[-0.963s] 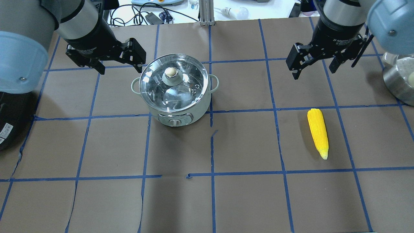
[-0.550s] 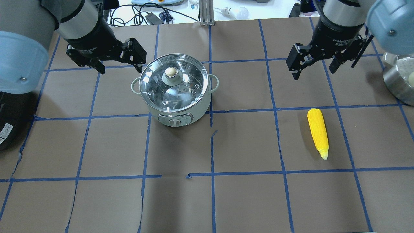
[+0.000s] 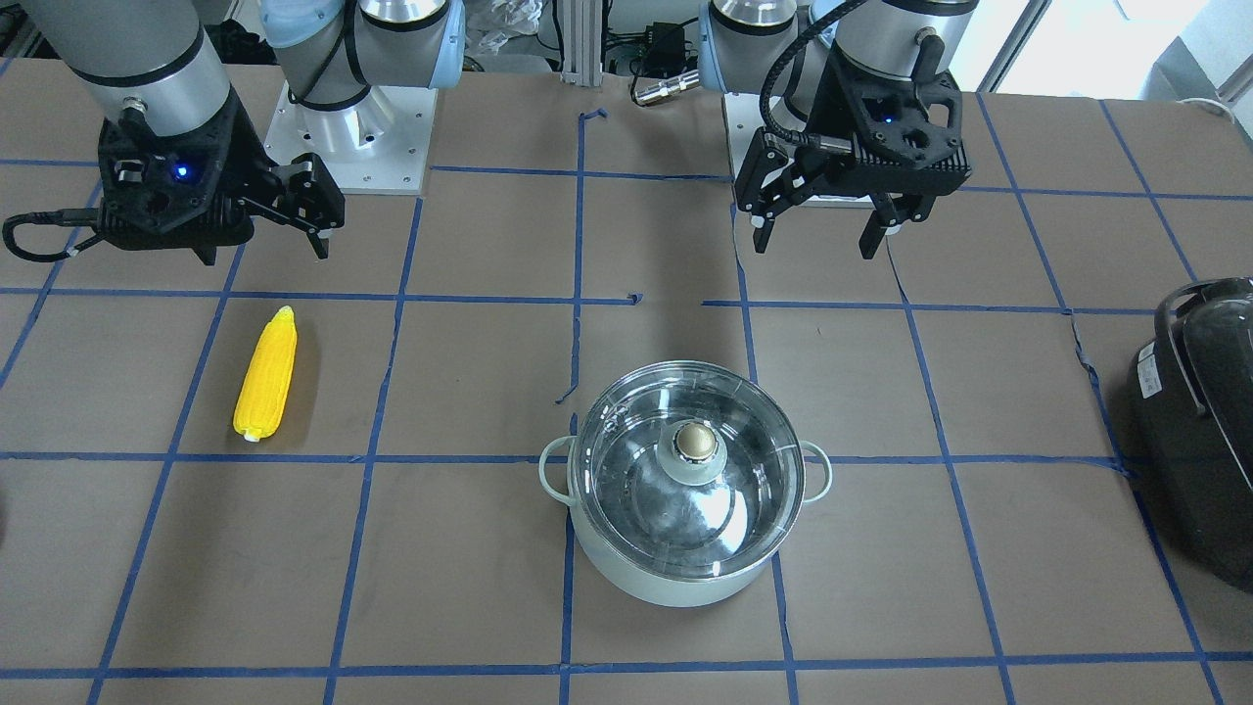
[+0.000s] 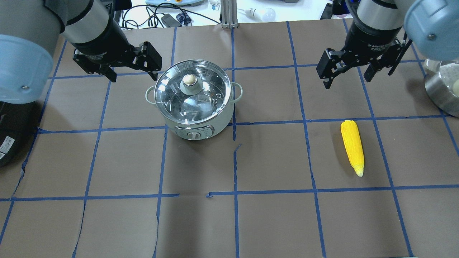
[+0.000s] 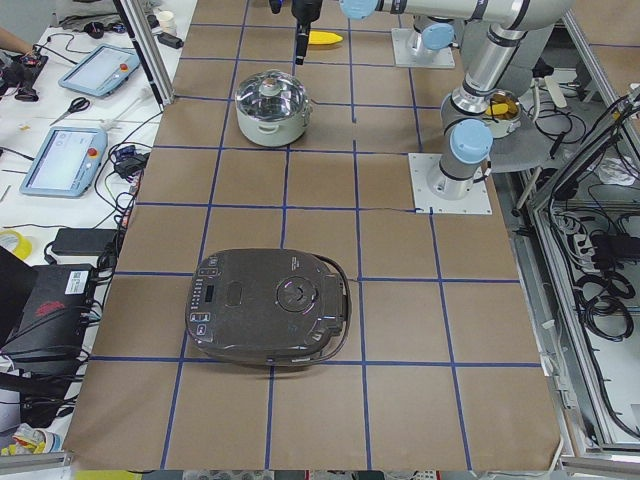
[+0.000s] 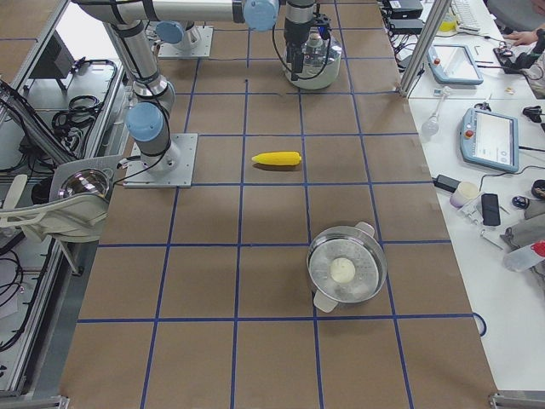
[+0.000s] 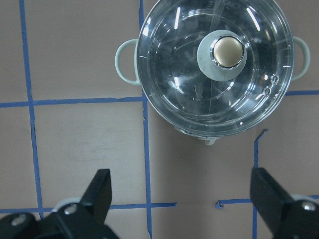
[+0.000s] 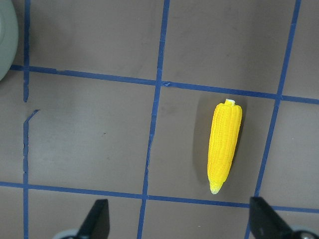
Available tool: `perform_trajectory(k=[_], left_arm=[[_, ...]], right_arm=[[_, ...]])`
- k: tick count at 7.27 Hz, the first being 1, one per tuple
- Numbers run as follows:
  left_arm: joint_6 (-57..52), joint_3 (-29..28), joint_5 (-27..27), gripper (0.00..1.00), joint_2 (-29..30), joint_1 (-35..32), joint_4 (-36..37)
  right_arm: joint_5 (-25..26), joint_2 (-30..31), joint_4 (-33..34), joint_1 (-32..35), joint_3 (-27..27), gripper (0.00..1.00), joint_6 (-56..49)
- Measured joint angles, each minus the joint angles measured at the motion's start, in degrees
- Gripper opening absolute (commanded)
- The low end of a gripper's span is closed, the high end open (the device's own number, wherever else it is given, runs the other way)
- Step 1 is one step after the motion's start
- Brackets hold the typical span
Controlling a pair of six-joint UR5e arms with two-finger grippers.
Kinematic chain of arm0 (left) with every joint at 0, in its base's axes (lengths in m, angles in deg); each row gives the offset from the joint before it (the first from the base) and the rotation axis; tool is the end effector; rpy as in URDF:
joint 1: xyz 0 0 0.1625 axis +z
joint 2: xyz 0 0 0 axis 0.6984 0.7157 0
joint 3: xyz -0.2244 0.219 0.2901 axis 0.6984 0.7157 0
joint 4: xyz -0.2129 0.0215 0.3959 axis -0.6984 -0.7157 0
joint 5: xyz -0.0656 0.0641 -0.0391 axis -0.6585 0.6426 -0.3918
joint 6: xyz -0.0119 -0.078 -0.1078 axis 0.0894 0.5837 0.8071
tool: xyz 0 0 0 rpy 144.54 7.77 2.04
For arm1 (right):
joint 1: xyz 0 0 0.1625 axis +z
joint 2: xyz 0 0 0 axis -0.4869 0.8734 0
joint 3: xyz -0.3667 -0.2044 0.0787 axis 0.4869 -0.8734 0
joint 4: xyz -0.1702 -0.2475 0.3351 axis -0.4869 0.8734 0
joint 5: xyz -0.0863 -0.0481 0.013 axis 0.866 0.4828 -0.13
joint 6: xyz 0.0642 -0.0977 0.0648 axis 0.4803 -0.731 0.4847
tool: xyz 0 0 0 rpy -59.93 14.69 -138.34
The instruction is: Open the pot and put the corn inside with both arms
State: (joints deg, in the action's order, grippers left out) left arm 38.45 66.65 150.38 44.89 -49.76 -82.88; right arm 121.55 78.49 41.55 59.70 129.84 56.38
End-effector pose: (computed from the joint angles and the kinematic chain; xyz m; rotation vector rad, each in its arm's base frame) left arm -0.1726 -0.5200 0.4826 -0.0237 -3.1071 0.2328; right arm 0.1172 -0.5331 0.4512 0.1924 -3.0985 -0.0680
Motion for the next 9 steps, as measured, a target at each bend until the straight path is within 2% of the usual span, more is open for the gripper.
perform_trajectory(k=[9], left_arm=[[0.0, 0.0, 0.0, 1.00, 0.0, -0.1, 0.0]], right_arm=[[0.8, -0.3, 0.1, -0.3, 0.7, 1.00, 0.2]])
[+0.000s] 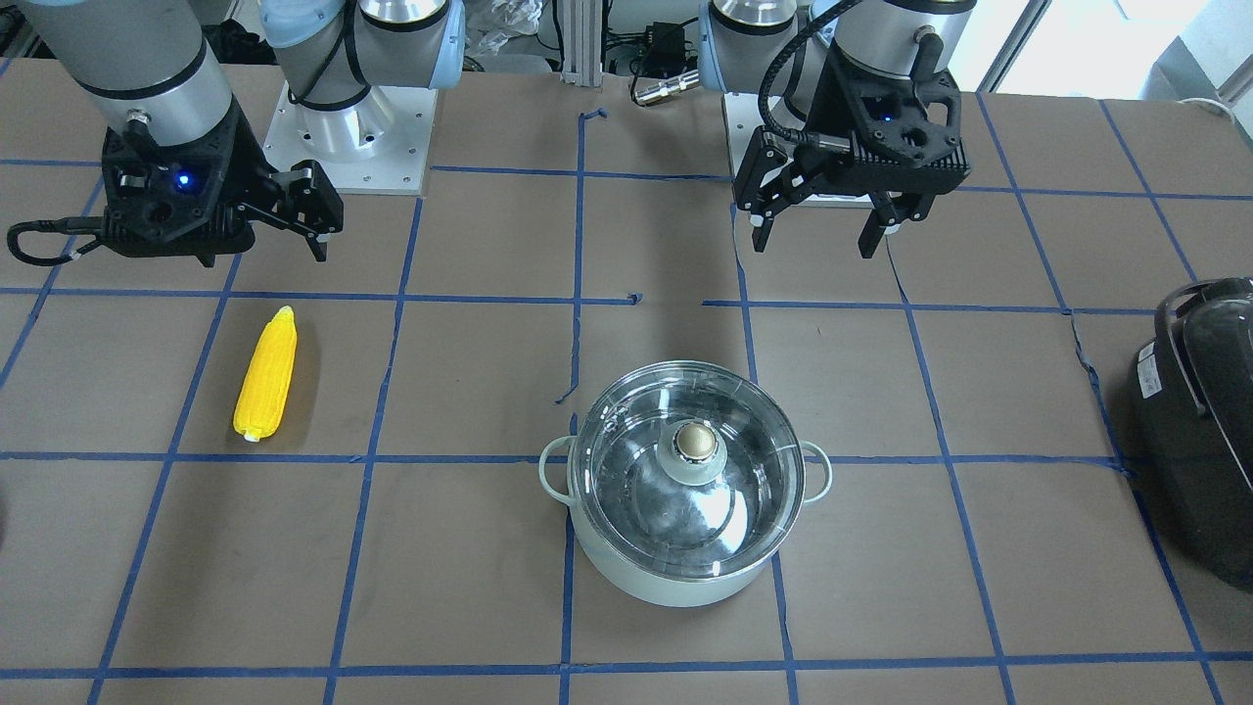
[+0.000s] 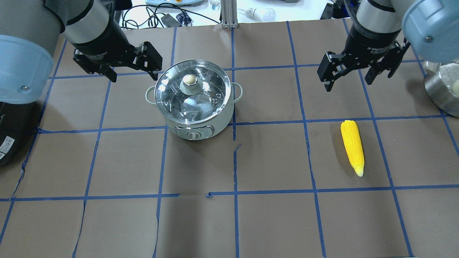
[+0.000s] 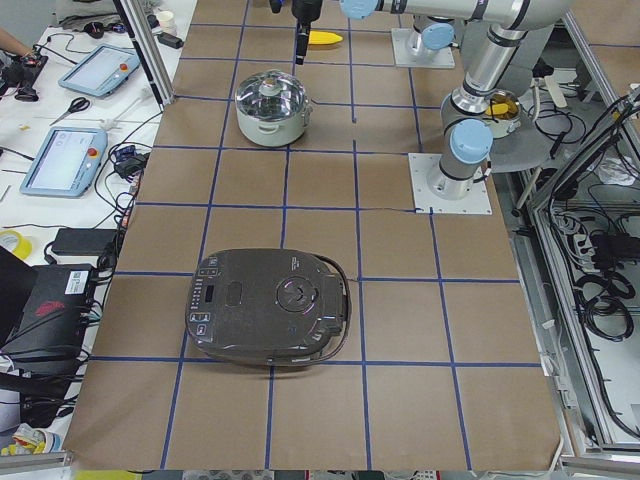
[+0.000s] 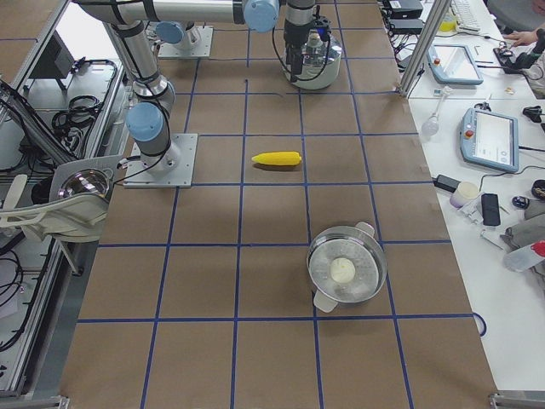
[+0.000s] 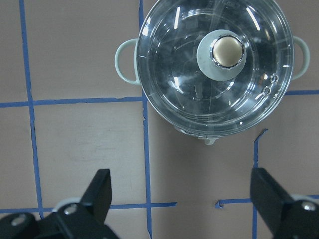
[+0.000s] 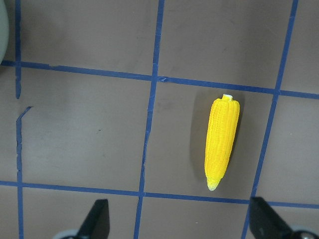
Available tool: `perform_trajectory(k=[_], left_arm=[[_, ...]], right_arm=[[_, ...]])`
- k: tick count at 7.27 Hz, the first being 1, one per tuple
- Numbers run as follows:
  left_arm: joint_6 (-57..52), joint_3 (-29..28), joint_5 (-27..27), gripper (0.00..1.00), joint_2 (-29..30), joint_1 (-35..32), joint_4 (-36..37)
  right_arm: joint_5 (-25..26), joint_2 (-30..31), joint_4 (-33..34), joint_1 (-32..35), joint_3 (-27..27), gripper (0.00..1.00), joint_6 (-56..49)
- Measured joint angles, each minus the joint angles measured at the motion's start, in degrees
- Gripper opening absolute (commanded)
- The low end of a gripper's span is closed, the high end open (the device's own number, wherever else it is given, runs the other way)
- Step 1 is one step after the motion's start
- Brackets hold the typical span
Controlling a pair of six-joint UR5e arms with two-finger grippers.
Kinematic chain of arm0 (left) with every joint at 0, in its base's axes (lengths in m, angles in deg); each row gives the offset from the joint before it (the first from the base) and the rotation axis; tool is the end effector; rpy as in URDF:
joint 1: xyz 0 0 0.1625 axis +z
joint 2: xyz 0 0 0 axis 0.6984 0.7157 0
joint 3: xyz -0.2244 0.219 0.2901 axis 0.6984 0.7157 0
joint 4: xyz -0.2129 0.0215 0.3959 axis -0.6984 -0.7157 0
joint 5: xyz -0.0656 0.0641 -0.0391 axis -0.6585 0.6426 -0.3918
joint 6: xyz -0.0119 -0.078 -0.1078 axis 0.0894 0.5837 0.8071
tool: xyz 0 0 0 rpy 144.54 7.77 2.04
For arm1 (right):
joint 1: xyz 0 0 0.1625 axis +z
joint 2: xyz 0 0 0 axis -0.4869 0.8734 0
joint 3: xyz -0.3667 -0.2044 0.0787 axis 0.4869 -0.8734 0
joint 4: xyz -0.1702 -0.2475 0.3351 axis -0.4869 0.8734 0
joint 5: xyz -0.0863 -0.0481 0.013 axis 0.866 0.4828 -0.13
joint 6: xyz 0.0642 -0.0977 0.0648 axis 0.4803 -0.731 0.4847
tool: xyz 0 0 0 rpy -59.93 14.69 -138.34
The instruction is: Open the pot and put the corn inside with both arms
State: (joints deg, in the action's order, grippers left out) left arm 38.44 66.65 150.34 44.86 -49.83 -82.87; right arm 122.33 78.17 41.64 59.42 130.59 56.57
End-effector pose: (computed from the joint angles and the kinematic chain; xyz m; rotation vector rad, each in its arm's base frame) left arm -0.1733 -0.5196 0.4829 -0.0260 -3.1062 0.2337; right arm 0.1128 -0.5335 0.4416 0.1801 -3.0863 -0.0959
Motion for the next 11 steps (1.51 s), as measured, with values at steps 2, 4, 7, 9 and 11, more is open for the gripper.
perform_trajectory(k=[2, 4, 7, 9, 11], left_arm=[[0.0, 0.0, 0.0, 1.00, 0.0, 0.0, 0.0], [0.1, 0.0, 0.0, 1.00, 0.0, -0.1, 0.0], [0.0, 0.0, 0.0, 1.00, 0.1, 0.0, 0.1], [0.1, -0.1, 0.1, 1.00, 0.4, 0.1, 0.0], [1.3, -0.7, 0.6, 1.00, 2.6, 0.0, 0.4]], right_arm=[[0.5, -0.6, 1.9, -0.6, 0.3, 1.00, -0.1], [3.9, -1.9, 4.5, -2.1, 0.7, 1.00, -0.1], [4.0, -4.1, 8.7, -9.8, 5.4, 1.00, -3.3], [3.6, -4.8, 15.8, -11.4, 11.3, 1.00, -7.4], [3.3, -5.9, 23.8, -12.2, 17.5, 1.00, -7.9]])
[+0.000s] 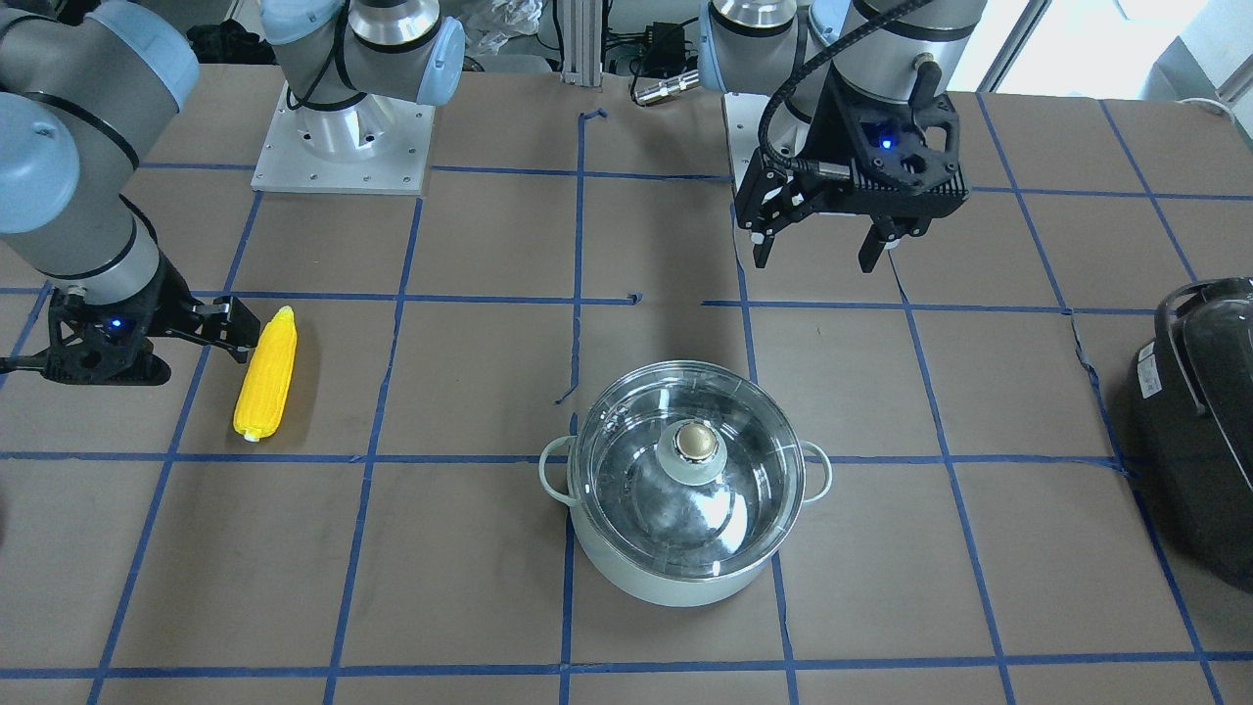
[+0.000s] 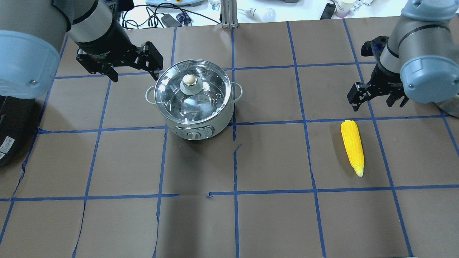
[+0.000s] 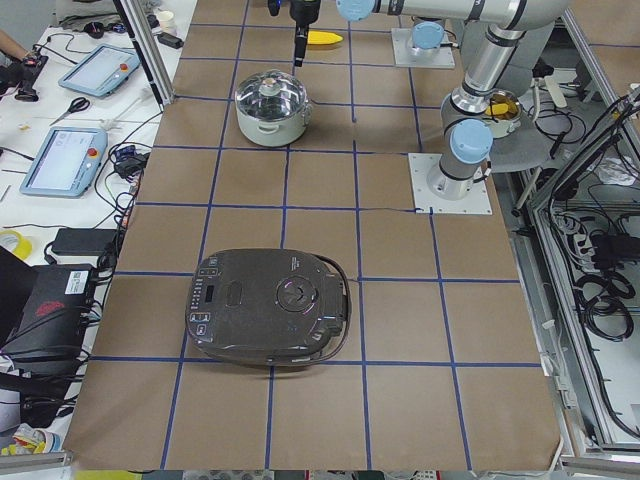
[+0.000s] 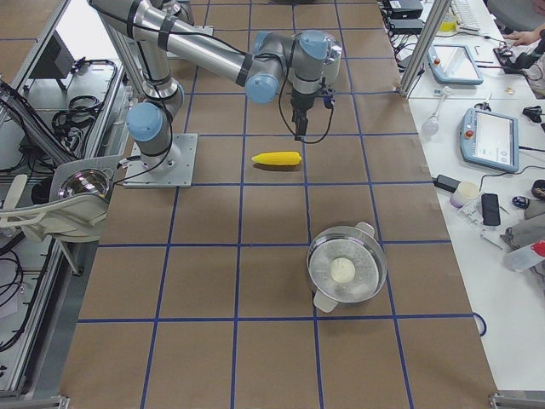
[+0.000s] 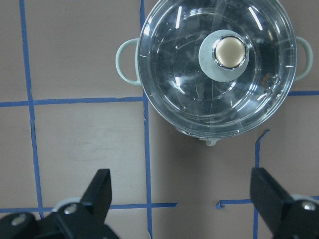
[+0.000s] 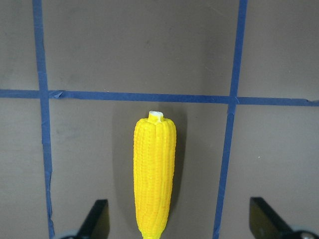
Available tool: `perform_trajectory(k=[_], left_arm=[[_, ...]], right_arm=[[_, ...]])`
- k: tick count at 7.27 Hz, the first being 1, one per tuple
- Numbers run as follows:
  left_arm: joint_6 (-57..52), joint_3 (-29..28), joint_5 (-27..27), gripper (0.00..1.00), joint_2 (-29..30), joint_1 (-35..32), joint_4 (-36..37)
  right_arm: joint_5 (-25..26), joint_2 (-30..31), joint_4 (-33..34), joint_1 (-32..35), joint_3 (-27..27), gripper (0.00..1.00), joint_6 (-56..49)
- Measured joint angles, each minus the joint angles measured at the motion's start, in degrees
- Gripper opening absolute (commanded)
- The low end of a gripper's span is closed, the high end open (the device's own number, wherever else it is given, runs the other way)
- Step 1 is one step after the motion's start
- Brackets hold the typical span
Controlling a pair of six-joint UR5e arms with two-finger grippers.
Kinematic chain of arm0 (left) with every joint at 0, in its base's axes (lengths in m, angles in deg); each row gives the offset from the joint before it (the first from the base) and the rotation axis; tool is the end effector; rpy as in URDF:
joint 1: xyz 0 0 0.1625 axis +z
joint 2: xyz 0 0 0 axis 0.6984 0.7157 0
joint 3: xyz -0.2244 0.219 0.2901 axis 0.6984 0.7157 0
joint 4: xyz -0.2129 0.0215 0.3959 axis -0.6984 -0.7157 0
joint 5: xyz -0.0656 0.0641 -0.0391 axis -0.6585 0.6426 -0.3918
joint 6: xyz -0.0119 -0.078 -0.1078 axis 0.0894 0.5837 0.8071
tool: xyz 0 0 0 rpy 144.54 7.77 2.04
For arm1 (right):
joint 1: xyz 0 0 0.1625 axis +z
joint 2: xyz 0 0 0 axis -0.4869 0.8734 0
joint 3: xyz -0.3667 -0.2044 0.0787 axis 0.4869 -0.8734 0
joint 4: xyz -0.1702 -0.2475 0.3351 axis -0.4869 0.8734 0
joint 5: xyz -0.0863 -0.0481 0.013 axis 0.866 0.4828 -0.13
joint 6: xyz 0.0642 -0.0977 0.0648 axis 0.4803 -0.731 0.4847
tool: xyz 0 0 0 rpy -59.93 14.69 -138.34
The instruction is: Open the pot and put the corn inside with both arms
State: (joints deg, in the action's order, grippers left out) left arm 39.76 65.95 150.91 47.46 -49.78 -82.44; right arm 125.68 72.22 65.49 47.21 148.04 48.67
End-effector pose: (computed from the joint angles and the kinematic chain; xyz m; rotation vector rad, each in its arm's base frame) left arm -0.1727 -0.5363 0.4660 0.0125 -3.1191 0.1953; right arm -0.0117 -0.5497 0.2698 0.0648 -3.0432 -0.1171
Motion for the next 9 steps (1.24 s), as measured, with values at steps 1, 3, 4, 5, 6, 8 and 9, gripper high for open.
perform_trajectory(k=[1, 3, 4, 5, 6, 8, 9], left_arm=[[2.0, -0.4, 0.0, 1.00, 2.7, -0.2, 1.8], [6.8, -2.2, 0.1, 1.00, 10.9, -2.1, 8.2], [9.2, -4.6, 0.1, 1.00, 15.5, -3.5, 9.7], [11.0, -6.8, 0.2, 1.00, 19.2, -4.8, 10.4], [12.1, -8.1, 0.1, 1.00, 21.9, -5.6, 11.0], [12.6, -8.6, 0.1, 0.78, 24.0, -6.3, 11.4], [12.5, -8.6, 0.1, 0.56, 24.4, -6.5, 11.0]], right_arm=[[-0.1, -1.0, 4.2, -0.7, 3.4, 1.00, 0.0], [-0.7, -2.5, 9.6, -1.4, 8.0, 1.00, 0.4], [-1.6, -3.8, 11.3, -1.5, 8.9, 1.00, 0.9], [-2.1, -5.3, 12.2, -1.5, 9.3, 1.00, 1.1], [-2.3, -6.7, 12.6, -1.6, 9.5, 1.00, 1.2], [-2.0, -8.3, 14.1, -1.6, 10.1, 0.98, 1.1], [-1.9, -8.7, 14.7, -1.6, 10.3, 0.82, 1.1]])
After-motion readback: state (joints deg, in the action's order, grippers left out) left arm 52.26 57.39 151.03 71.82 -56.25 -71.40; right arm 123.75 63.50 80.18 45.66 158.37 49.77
